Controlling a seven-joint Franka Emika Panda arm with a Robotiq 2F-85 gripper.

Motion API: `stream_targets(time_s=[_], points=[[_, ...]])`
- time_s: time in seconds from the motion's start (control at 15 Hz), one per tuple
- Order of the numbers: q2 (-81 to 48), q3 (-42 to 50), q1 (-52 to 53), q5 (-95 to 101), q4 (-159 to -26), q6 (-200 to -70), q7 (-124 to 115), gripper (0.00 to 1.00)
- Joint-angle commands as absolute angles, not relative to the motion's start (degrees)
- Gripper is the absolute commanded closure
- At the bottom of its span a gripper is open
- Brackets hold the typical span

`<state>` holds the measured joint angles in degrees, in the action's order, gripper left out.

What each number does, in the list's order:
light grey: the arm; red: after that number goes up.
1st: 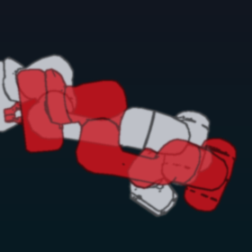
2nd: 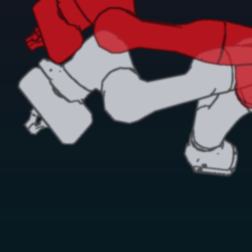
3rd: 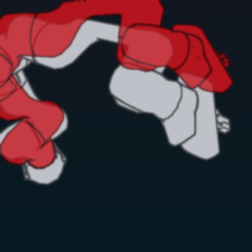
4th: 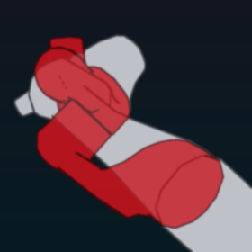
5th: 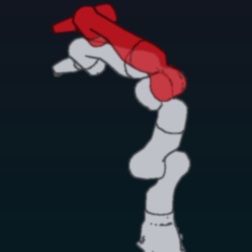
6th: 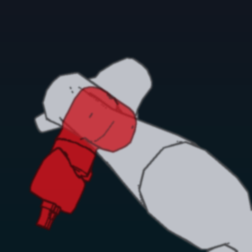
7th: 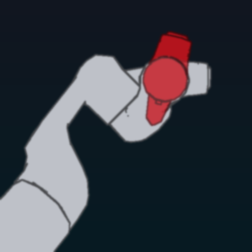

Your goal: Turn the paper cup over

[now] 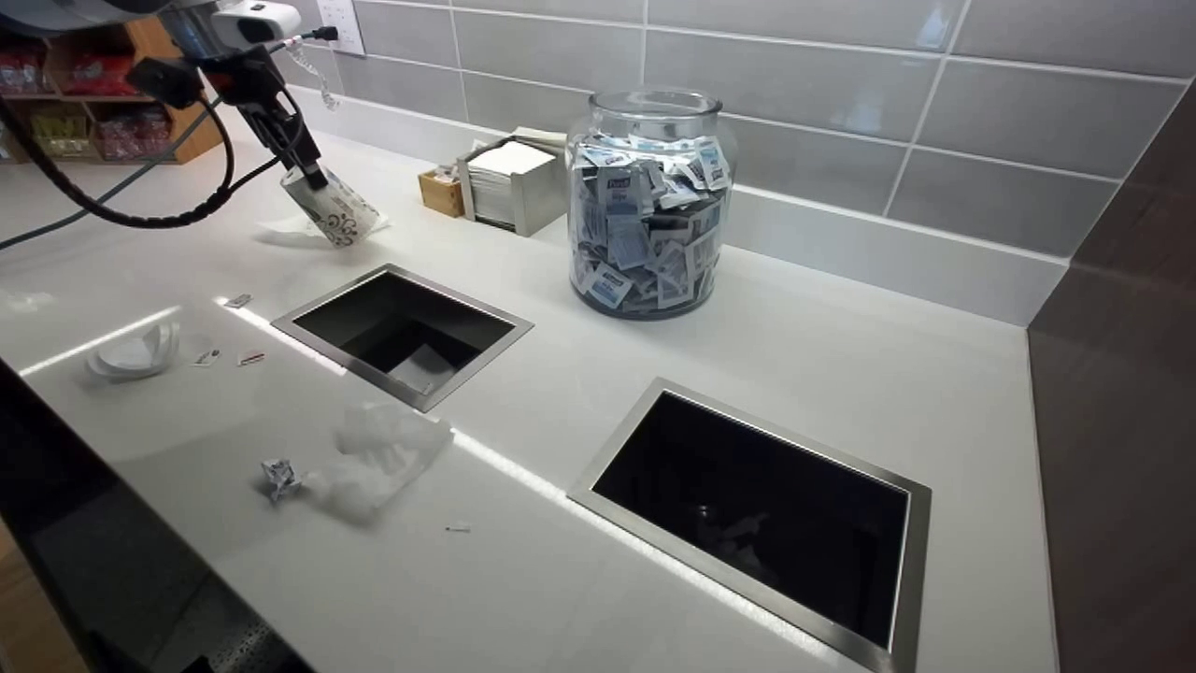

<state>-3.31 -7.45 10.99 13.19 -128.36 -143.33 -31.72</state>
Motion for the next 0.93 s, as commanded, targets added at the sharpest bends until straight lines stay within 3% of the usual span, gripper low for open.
stream_targets(time_s=[0.0,0.4,0.47,0.53,0.73,0.87], points=[[-1.3,-7.0,11.2,22.4,-132.9,-148.0,-40.0,0.59],[-1.6,-7.1,11.1,34.5,-133.9,-150.5,-49.5,0.59],[-1.9,-7.2,11.0,34.3,-133.9,-150.8,-49.5,0.41],[-2.1,-7.3,11.0,33.9,-134.0,-150.7,-49.3,0.09],[-2.2,-7.4,10.9,32.4,-134.1,-150.8,-48.3,0.0],[-2.4,-7.4,10.8,31.5,-134.0,-150.8,-47.7,0.0]])
